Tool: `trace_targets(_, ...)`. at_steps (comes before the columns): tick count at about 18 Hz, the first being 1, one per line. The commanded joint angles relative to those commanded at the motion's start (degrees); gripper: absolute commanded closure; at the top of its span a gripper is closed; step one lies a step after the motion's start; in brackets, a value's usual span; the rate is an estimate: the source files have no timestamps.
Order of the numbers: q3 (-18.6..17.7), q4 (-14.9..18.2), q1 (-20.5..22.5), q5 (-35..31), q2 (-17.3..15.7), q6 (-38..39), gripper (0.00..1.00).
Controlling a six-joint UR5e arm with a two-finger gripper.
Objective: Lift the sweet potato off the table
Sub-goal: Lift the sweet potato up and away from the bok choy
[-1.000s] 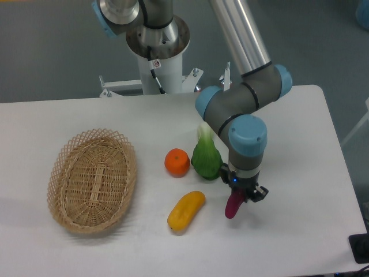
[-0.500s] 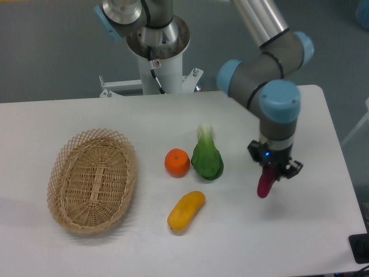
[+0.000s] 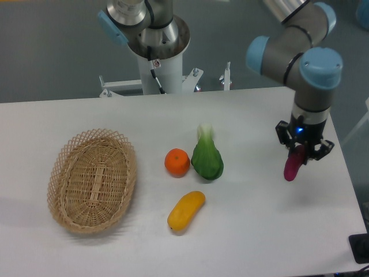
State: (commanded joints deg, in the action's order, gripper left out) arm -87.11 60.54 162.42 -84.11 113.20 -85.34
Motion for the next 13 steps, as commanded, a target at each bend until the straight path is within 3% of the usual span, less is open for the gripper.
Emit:
trace_targets(2,1.2,2.1,0.3,0.0,0.4,-0.4,0.99)
trace_targets(13,3.8,2.0,0.4,-0.6,1.5,-1.3,0.92)
